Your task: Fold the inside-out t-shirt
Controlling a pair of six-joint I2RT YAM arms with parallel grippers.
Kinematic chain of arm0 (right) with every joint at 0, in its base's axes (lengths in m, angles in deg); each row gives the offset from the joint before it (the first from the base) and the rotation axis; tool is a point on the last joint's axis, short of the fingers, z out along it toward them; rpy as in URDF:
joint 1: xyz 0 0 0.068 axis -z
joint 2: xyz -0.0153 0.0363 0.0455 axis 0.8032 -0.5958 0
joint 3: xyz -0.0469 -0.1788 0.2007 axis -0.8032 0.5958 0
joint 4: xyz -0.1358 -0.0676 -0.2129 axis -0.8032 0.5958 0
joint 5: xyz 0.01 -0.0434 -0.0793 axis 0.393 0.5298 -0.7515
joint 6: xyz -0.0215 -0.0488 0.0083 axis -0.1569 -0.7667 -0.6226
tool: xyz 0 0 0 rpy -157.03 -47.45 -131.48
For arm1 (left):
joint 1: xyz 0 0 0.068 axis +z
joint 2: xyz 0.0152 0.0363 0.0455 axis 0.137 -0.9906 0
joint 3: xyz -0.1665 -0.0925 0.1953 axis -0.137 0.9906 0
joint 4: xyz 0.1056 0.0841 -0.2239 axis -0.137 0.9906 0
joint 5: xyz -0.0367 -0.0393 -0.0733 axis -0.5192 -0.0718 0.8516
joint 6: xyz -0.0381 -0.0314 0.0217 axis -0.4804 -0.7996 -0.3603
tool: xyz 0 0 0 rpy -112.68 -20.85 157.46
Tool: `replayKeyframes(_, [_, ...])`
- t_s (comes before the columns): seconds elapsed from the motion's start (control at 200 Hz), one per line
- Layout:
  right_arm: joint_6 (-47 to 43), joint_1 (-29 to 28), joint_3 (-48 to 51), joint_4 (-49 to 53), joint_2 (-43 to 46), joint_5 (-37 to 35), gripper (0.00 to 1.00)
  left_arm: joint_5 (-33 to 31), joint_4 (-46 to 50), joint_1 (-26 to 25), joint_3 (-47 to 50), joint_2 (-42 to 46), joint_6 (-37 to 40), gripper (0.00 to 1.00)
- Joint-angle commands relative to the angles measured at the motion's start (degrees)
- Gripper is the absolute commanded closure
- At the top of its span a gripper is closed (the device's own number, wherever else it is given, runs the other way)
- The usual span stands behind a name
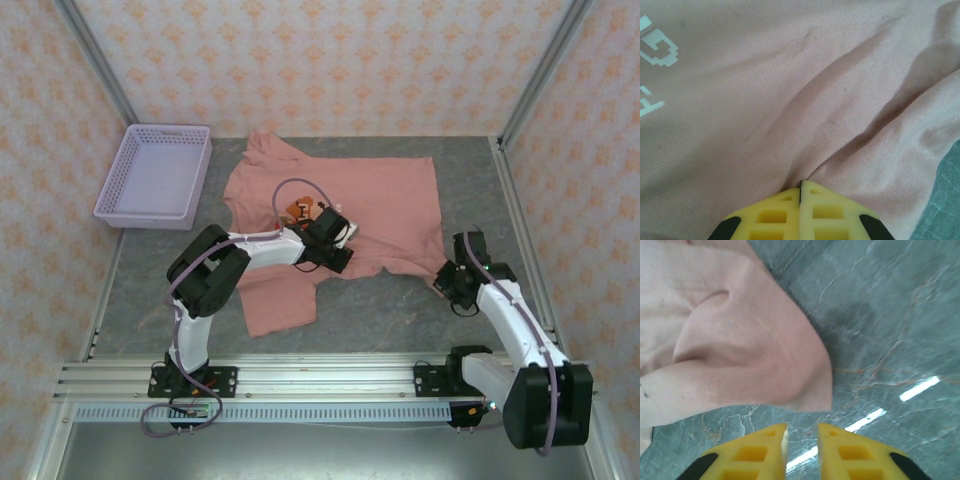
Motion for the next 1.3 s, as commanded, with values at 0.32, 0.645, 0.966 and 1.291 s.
replayKeyframes(0.32, [-2.6,0.0,-6.7,-2.4,-11.5,-2.7,0.52,-1.6,10.6,0.7,1.9,-3.1,0.5,1.00])
replayKeyframes(0.645, [2.9,-0.7,2.2,2.3,2.6,-3.0,0.59,-1.1,10.4,0.7,1.6,-3.0,0.3,1.00])
replayKeyframes(0.966, [3.6,-1.4,4.8,-4.0,-3.1,-0.2,0.63,-1.2,10.6,0.7,1.6,-3.2,0.1,1.00])
replayKeyframes(1.291, [-2.8,-0.5,-3.3,-9.1,-16.7,-3.6,0.60,-1.5,10.6,0.6,2.0,-2.7,0.2,1.00])
